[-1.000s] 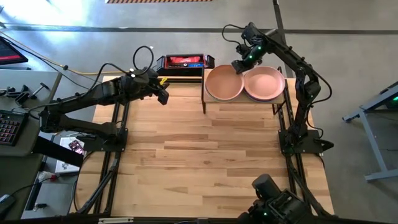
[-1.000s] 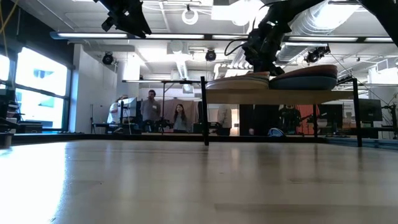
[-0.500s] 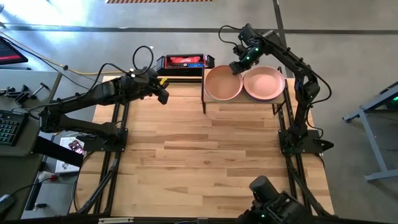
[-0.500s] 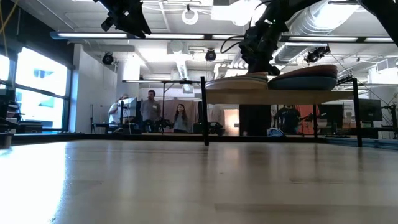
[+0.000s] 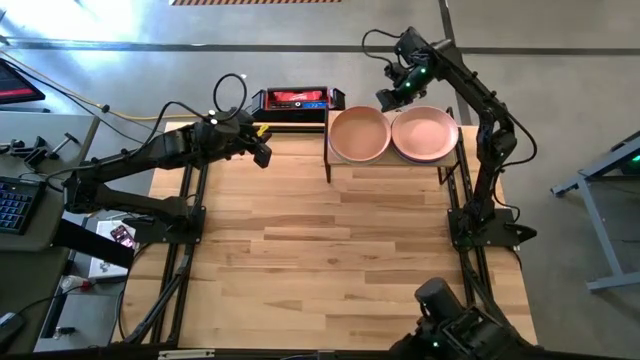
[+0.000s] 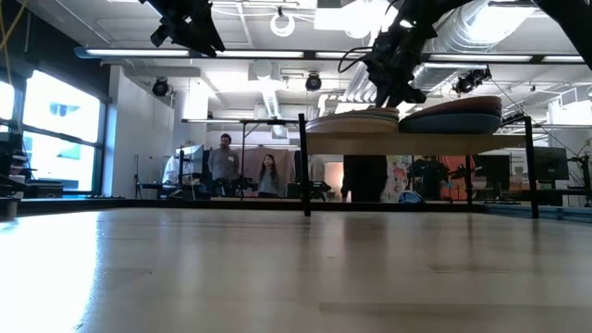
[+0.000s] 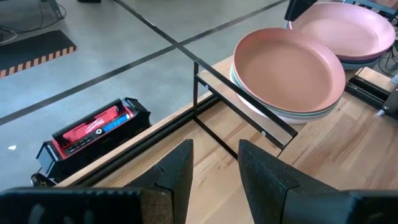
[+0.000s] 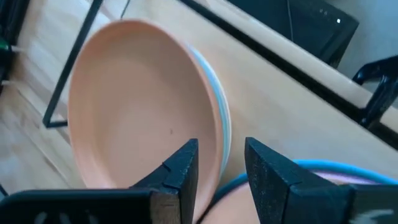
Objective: Place and stack plates onto a shelf
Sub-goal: Stack the brown plate on top of the light blue plate on the shelf
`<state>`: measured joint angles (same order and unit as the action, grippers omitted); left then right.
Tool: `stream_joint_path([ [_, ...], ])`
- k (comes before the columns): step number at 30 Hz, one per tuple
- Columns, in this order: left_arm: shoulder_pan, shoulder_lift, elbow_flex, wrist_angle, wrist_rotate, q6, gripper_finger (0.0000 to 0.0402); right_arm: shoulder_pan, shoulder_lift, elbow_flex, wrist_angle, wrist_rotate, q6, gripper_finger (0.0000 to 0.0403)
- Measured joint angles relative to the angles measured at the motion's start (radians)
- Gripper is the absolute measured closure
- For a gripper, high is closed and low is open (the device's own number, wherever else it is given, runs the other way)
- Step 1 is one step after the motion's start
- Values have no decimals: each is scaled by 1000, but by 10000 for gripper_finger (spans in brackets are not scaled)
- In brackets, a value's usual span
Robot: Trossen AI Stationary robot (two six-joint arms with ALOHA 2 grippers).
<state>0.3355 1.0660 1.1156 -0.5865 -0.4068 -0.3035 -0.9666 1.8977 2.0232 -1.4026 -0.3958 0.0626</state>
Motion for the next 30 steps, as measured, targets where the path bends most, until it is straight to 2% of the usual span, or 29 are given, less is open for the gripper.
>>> stream_joint_path([
  [7, 0, 0, 0, 0, 0, -1, 284, 29, 1, -9, -41, 6, -19, 293],
  [16, 0, 0, 0, 0, -1, -7, 284, 74, 6, -9, -54, 72, -20, 293],
  [30, 0, 0, 0, 0, 0, -9, 284, 89, 41, 4, -81, 106, -17, 293],
])
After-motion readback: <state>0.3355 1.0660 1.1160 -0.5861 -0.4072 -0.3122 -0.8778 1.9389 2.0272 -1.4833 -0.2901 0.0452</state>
